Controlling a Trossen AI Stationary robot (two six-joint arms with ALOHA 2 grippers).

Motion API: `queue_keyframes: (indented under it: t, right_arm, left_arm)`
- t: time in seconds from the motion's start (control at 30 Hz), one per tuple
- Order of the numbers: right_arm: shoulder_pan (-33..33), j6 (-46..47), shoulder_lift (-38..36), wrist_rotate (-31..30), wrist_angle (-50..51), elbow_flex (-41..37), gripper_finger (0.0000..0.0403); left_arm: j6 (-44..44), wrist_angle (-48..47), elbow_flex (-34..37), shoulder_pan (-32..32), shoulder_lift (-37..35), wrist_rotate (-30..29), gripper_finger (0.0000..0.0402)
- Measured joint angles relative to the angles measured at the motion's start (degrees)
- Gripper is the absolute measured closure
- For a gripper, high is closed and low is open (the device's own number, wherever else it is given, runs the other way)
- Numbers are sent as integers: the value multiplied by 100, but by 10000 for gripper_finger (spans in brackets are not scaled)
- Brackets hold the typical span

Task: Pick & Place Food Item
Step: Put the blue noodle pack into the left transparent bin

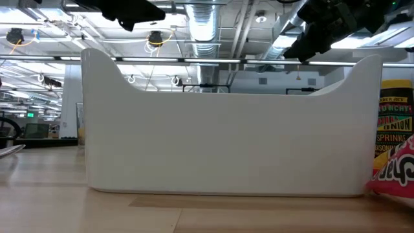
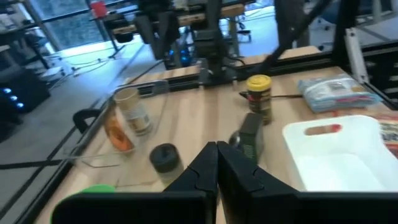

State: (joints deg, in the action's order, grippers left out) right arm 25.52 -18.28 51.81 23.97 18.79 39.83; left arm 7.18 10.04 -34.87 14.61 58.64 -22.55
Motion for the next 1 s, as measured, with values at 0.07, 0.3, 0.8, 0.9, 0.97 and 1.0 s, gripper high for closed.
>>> queue_keyframes:
  t: [0.07, 0.3, 0.8, 0.9, 0.97, 1.0]
  right_arm:
    - [0, -14, 0, 0, 0, 0, 390]
    - [-35, 1044, 1, 9, -6, 0, 390]
    - [-126, 3381, 2, 14, -191, 0, 390]
    - [-245, 3501, 0, 30, -94, 0, 390]
    - [-369, 3687, 2, 55, 27, 0, 390]
    - [-442, 3843, 1, 74, 91, 0, 390]
  left_arm:
    - [-5, 19, 1, -74, -1, 0, 402]
    - [-10, 216, 2, -228, -3, 0, 402]
    - [-11, 204, 2, -228, -3, 4, 402]
    - [-12, 202, 2, -228, -3, 4, 402]
    - [-12, 202, 2, -228, -3, 4, 402]
    - [-12, 204, 2, -228, -3, 4, 402]
